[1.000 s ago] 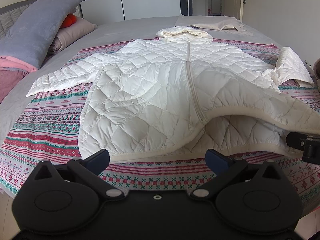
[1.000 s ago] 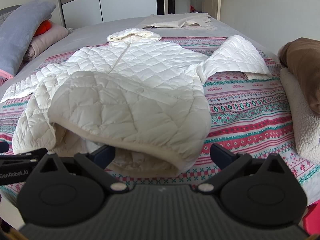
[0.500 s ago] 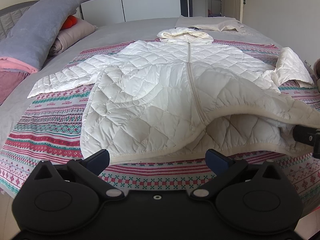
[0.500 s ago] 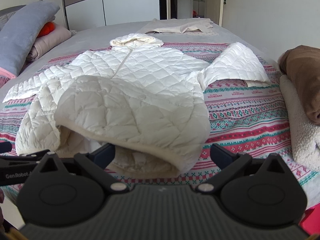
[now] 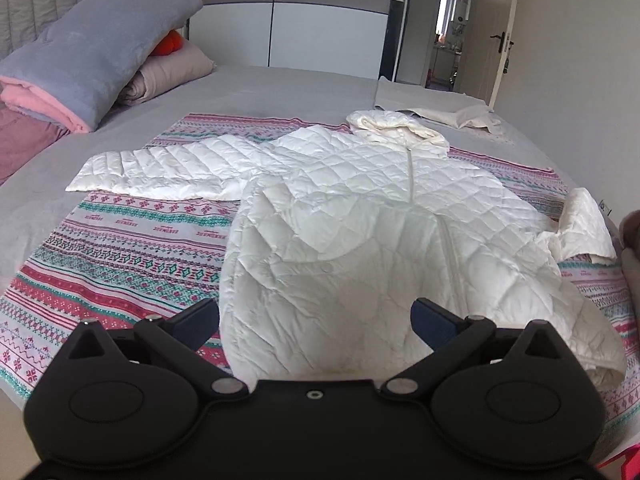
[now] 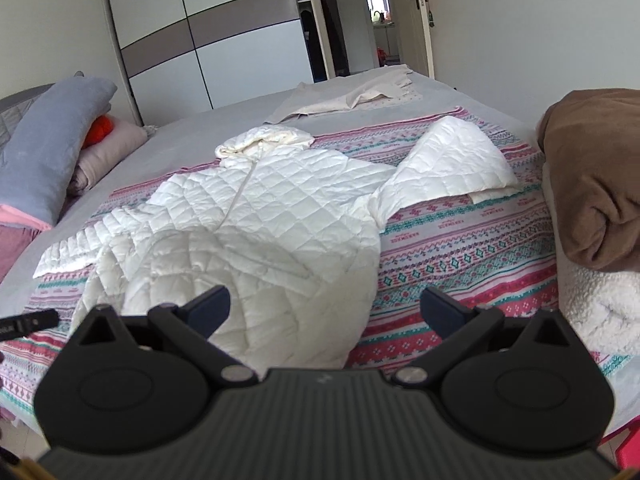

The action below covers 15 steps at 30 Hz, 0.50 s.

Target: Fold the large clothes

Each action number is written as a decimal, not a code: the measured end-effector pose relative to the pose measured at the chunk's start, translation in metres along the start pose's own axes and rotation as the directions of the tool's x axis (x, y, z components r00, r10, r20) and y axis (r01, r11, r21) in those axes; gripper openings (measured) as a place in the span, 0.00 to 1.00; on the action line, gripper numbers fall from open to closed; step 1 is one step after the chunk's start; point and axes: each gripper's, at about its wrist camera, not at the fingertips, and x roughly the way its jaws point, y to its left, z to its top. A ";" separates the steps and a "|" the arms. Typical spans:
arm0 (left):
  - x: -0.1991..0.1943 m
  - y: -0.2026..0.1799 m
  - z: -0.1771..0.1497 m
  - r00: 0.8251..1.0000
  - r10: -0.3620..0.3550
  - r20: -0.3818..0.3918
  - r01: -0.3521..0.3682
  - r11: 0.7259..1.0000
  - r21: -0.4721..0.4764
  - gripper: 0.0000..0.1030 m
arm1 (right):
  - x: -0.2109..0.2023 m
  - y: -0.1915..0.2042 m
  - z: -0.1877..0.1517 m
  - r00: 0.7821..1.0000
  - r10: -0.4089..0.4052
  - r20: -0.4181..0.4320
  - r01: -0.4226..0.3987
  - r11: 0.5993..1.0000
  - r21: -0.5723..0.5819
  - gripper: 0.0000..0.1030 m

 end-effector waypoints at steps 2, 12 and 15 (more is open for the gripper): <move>0.012 0.017 0.009 0.999 -0.018 -0.044 0.016 0.999 -0.046 1.00 | 0.012 -0.005 0.003 0.999 0.014 -0.029 -0.015 1.000 -0.003 1.00; 0.105 0.101 -0.014 0.945 -0.231 -0.232 0.124 0.909 -0.398 0.98 | 0.079 -0.041 -0.004 0.888 0.340 -0.310 -0.245 0.920 0.307 1.00; 0.103 0.108 -0.016 0.938 -0.302 -0.168 0.203 0.875 -0.440 0.74 | 0.098 -0.058 -0.017 0.844 0.448 -0.295 -0.268 0.828 0.492 1.00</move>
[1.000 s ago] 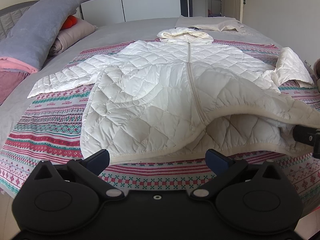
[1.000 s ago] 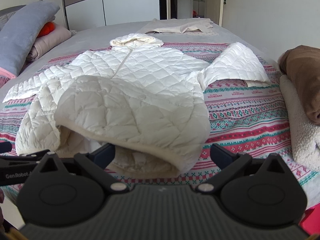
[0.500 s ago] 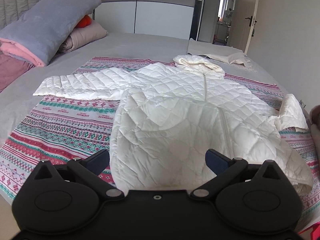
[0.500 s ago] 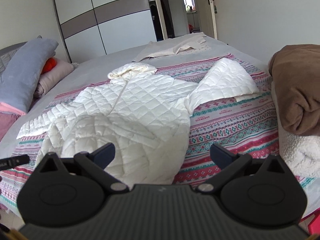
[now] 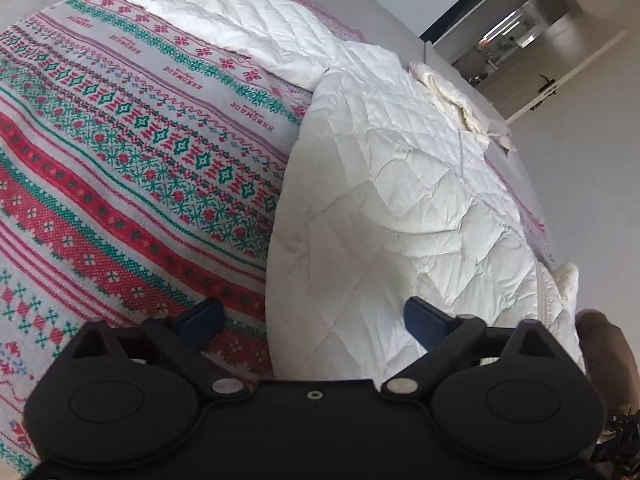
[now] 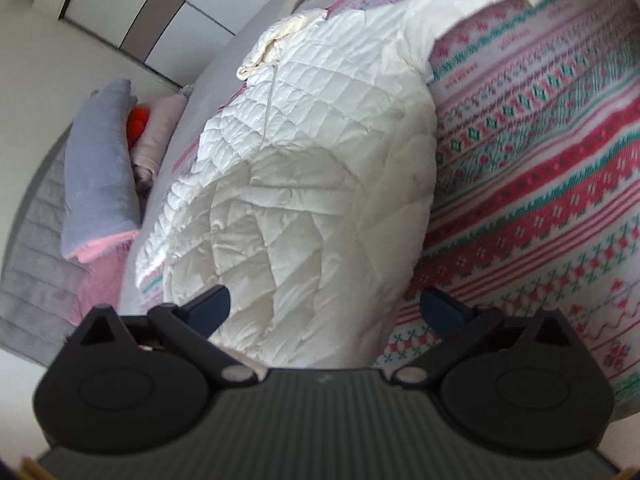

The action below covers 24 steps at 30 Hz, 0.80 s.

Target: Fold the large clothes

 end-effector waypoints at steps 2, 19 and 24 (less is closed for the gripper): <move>-0.002 0.001 0.000 0.996 -0.090 -0.030 0.089 0.995 -0.037 0.47 | 0.008 -0.011 0.003 0.998 0.054 -0.029 -0.051 0.995 0.091 0.90; -0.056 -0.029 -0.063 0.974 0.227 -0.005 -0.204 0.888 0.413 0.17 | 0.024 0.019 -0.027 0.875 -0.476 0.090 0.477 0.813 -0.334 0.31; -0.076 -0.048 -0.061 0.930 0.281 0.236 -0.361 0.815 0.454 0.82 | 0.001 0.042 -0.030 0.819 -0.510 0.265 0.574 0.739 -0.351 0.66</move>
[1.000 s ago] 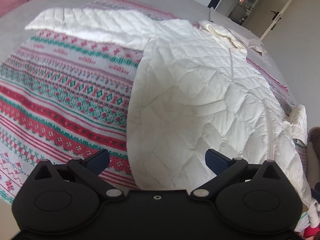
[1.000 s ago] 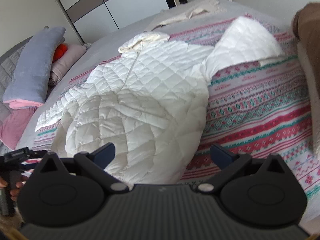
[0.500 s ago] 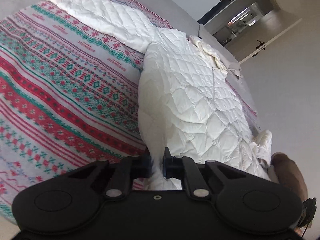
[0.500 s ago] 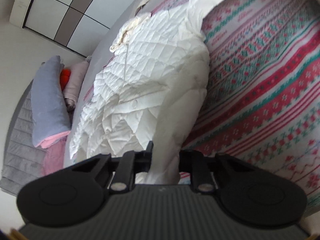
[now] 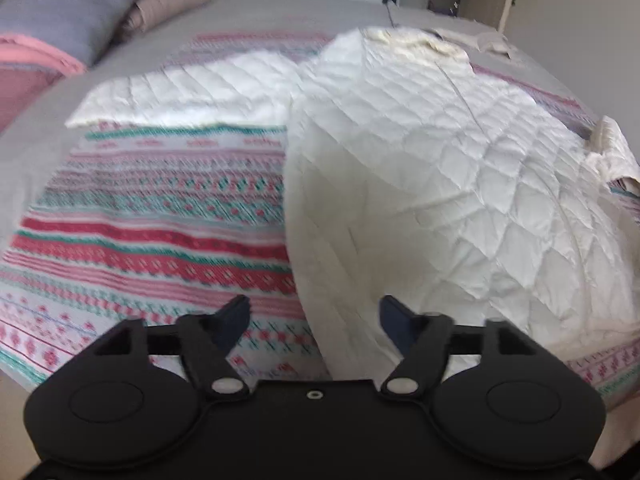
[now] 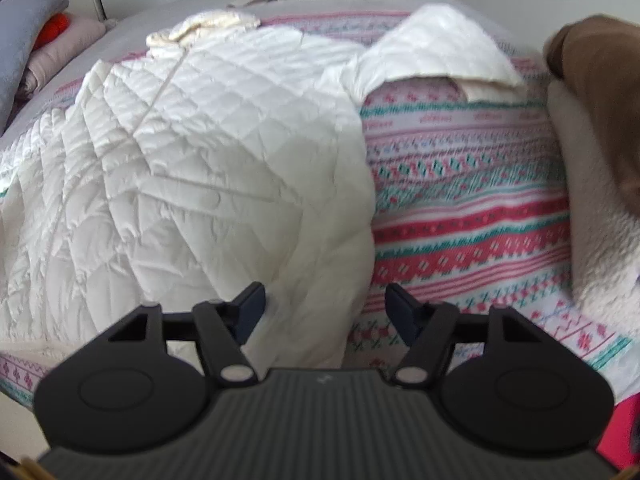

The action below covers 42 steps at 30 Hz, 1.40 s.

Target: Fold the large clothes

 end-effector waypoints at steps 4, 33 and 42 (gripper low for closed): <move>-0.002 -0.014 0.022 0.985 0.049 0.164 -0.055 0.998 0.037 0.89 | -0.021 0.015 0.020 0.986 -0.007 0.166 0.006 1.000 0.005 0.85; 0.112 0.122 0.123 0.994 0.038 0.105 0.001 0.936 -0.353 0.99 | 0.073 0.130 0.051 0.968 0.252 0.017 -0.244 0.951 -0.192 0.96; 0.164 0.273 0.123 0.970 0.183 0.159 0.003 0.647 -0.762 0.83 | 0.082 0.146 0.057 0.973 0.220 0.064 -0.197 0.947 -0.255 0.96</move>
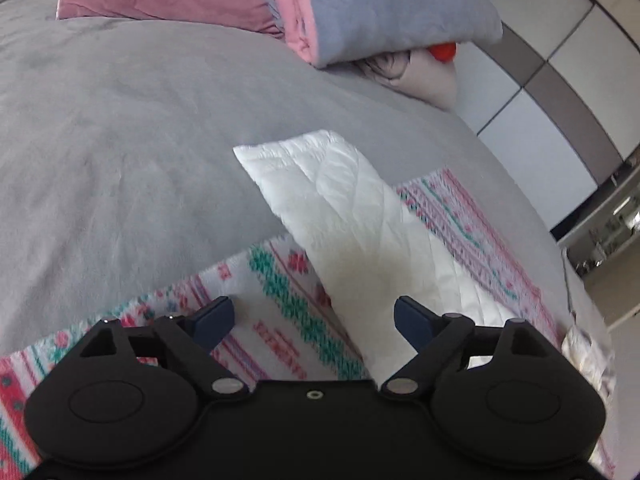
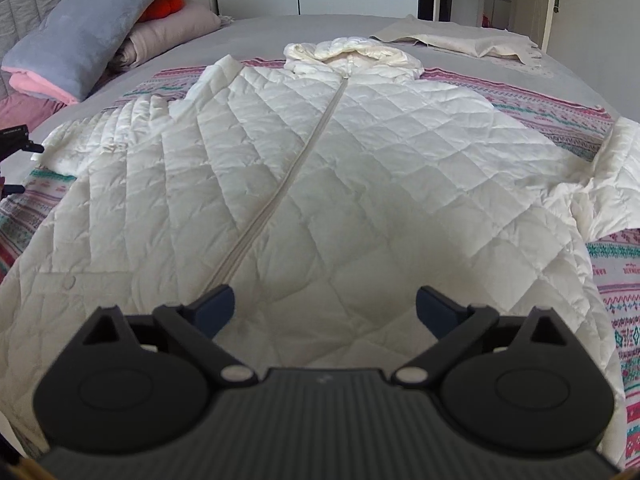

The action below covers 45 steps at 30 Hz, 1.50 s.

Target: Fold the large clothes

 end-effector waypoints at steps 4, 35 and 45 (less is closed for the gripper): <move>0.018 -0.002 0.021 0.999 0.003 0.054 -0.003 1.000 0.003 0.65 | 0.009 0.001 0.005 1.000 -0.005 0.006 0.005 1.000 0.021 0.96; -0.085 -0.106 -0.068 0.970 0.091 0.223 -0.192 0.852 0.487 0.76 | -0.037 -0.075 0.026 0.957 -0.199 0.212 0.149 0.962 0.230 0.99; -0.112 -0.226 -0.184 0.987 -0.153 -0.056 0.148 0.698 0.700 0.95 | -0.036 -0.230 0.011 0.901 -0.421 0.102 0.242 0.686 0.686 0.99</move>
